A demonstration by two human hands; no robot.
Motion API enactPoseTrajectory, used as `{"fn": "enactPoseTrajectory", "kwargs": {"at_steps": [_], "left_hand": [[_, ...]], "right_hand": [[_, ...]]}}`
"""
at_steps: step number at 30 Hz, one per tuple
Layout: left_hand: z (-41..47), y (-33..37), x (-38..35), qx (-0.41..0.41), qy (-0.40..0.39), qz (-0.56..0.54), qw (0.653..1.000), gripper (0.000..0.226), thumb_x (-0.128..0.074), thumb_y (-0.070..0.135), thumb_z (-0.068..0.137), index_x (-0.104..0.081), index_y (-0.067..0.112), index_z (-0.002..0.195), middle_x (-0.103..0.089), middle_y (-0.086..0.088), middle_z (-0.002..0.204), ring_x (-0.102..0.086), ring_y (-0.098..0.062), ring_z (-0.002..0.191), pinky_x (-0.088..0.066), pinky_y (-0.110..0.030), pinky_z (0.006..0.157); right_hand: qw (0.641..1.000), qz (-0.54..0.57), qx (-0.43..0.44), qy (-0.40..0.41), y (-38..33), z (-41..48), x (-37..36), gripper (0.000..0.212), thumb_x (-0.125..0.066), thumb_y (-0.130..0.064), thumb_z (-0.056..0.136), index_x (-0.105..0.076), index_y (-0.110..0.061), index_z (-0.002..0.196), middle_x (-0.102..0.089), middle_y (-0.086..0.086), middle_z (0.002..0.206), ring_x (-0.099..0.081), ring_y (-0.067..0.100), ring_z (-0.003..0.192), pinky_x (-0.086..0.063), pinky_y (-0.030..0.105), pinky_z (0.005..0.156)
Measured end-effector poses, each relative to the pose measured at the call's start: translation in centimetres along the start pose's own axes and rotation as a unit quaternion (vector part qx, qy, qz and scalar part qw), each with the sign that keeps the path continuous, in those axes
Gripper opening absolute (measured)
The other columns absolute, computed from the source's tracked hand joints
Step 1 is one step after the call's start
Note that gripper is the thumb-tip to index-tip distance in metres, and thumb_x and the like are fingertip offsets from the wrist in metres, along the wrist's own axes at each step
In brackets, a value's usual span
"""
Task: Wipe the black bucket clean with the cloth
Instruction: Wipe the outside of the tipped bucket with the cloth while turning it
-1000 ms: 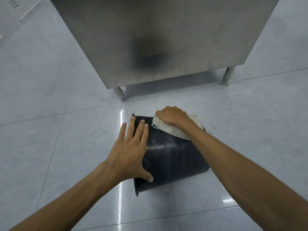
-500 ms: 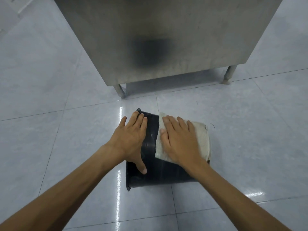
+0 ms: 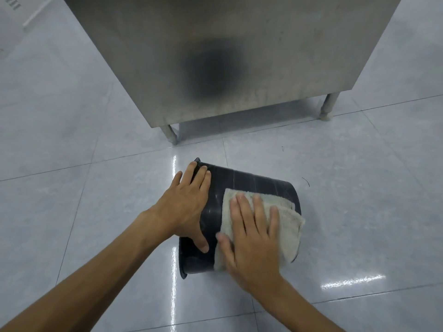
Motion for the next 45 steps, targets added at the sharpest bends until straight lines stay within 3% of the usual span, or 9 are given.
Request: {"fn": "enactPoseTrajectory", "kwargs": {"at_steps": [5, 10, 14, 20, 29, 33, 37, 42, 45], "left_hand": [[-0.8, 0.5, -0.2, 0.001, 0.014, 0.003, 1.0, 0.16, -0.071, 0.089, 0.042, 0.015, 0.011, 0.152, 0.012, -0.008, 0.163, 0.026, -0.03, 0.145, 0.001, -0.051, 0.122], [-0.7, 0.5, 0.5, 0.011, 0.014, -0.013, 1.0, 0.162, -0.07, 0.09, 0.039, 0.008, 0.008, 0.154, 0.005, -0.008, 0.164, 0.019, -0.03, 0.148, -0.006, -0.051, 0.122], [-0.1, -0.1, 0.7, 0.01, 0.006, -0.021, 1.0, 0.162, -0.07, 0.09, 0.036, 0.007, 0.009, 0.154, 0.003, -0.007, 0.164, 0.017, -0.029, 0.149, -0.012, -0.052, 0.121], [0.8, -0.6, 0.8, 0.009, 0.001, -0.032, 0.999, 0.164, -0.072, 0.089, 0.035, 0.006, 0.007, 0.154, 0.004, -0.008, 0.163, 0.018, -0.028, 0.148, -0.011, -0.053, 0.121], [0.4, -0.3, 0.0, 0.001, 0.009, -0.032, 0.999, 0.16, -0.071, 0.089, 0.041, 0.011, 0.009, 0.154, 0.009, -0.009, 0.163, 0.022, -0.03, 0.147, -0.005, -0.052, 0.122], [-0.6, 0.3, -0.7, 0.006, 0.011, -0.036, 0.999, 0.16, -0.07, 0.088, 0.04, 0.012, 0.011, 0.153, 0.011, -0.008, 0.163, 0.025, -0.029, 0.146, -0.005, -0.052, 0.122], [-0.2, -0.2, 0.0, 0.025, -0.004, -0.078, 0.997, 0.158, -0.068, 0.092, 0.035, 0.0, 0.012, 0.153, -0.006, -0.006, 0.161, 0.012, -0.031, 0.148, -0.01, -0.05, 0.122], [0.5, -1.0, 0.4, 0.042, -0.041, -0.087, 0.995, 0.152, -0.068, 0.093, 0.031, -0.014, 0.014, 0.148, -0.02, -0.003, 0.152, -0.006, -0.028, 0.145, -0.021, -0.052, 0.118], [0.9, -1.1, 0.5, 0.035, -0.033, -0.089, 0.995, 0.147, -0.068, 0.093, 0.029, -0.022, 0.012, 0.143, -0.027, -0.001, 0.142, -0.016, -0.025, 0.137, -0.028, -0.046, 0.115]], "right_hand": [[0.98, 0.036, -0.088, -0.177, 1.9, 10.4, -0.6, 0.068, -0.017, -0.059, 0.103, -0.055, -0.016, 0.14, -0.061, 0.005, 0.142, -0.052, 0.029, 0.131, -0.03, 0.058, 0.113], [0.929, 0.093, -0.125, -0.335, 3.9, 15.9, -2.3, 0.053, -0.024, -0.051, 0.106, -0.057, -0.015, 0.087, -0.068, 0.008, 0.106, -0.058, 0.028, 0.095, -0.044, 0.048, 0.1], [0.968, 0.057, -0.071, -0.236, 2.6, 13.2, -1.2, 0.055, -0.022, -0.048, 0.106, -0.063, -0.014, 0.12, -0.067, 0.007, 0.127, -0.059, 0.028, 0.112, -0.04, 0.048, 0.103], [0.997, 0.03, -0.03, -0.058, -0.6, 0.3, 0.5, 0.067, -0.04, -0.044, 0.1, -0.038, -0.011, 0.159, -0.033, 0.009, 0.168, -0.023, 0.035, 0.157, -0.02, 0.061, 0.124], [1.0, 0.017, -0.023, -0.009, -0.9, 0.3, 0.7, 0.07, -0.038, -0.058, 0.104, -0.047, -0.009, 0.153, -0.045, 0.011, 0.161, -0.036, 0.036, 0.151, -0.024, 0.062, 0.122], [0.984, 0.023, -0.086, -0.156, 0.6, 9.6, -0.1, 0.072, -0.017, -0.061, 0.104, -0.06, -0.013, 0.135, -0.063, 0.006, 0.139, -0.054, 0.03, 0.13, -0.032, 0.058, 0.115], [0.934, 0.097, -0.114, -0.325, 2.6, 16.3, -3.3, 0.055, -0.029, -0.056, 0.103, -0.056, -0.015, 0.078, -0.068, 0.008, 0.099, -0.063, 0.031, 0.098, -0.047, 0.048, 0.094], [0.95, 0.05, -0.062, -0.301, 1.5, 16.2, -3.5, 0.051, -0.027, -0.044, 0.105, -0.063, -0.011, 0.091, -0.072, 0.008, 0.106, -0.058, 0.026, 0.087, -0.039, 0.041, 0.082], [0.985, 0.029, -0.017, -0.168, 1.0, 11.6, -1.2, 0.053, -0.027, -0.042, 0.104, -0.066, -0.013, 0.124, -0.069, 0.005, 0.128, -0.06, 0.027, 0.116, -0.04, 0.045, 0.104]]}}
Point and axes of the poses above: each hand's wrist, its own z-axis towards the middle knuckle, its own x-axis out of the back of the hand, y = z × x, the point moved 5 cm from there along z, towards the middle knuckle
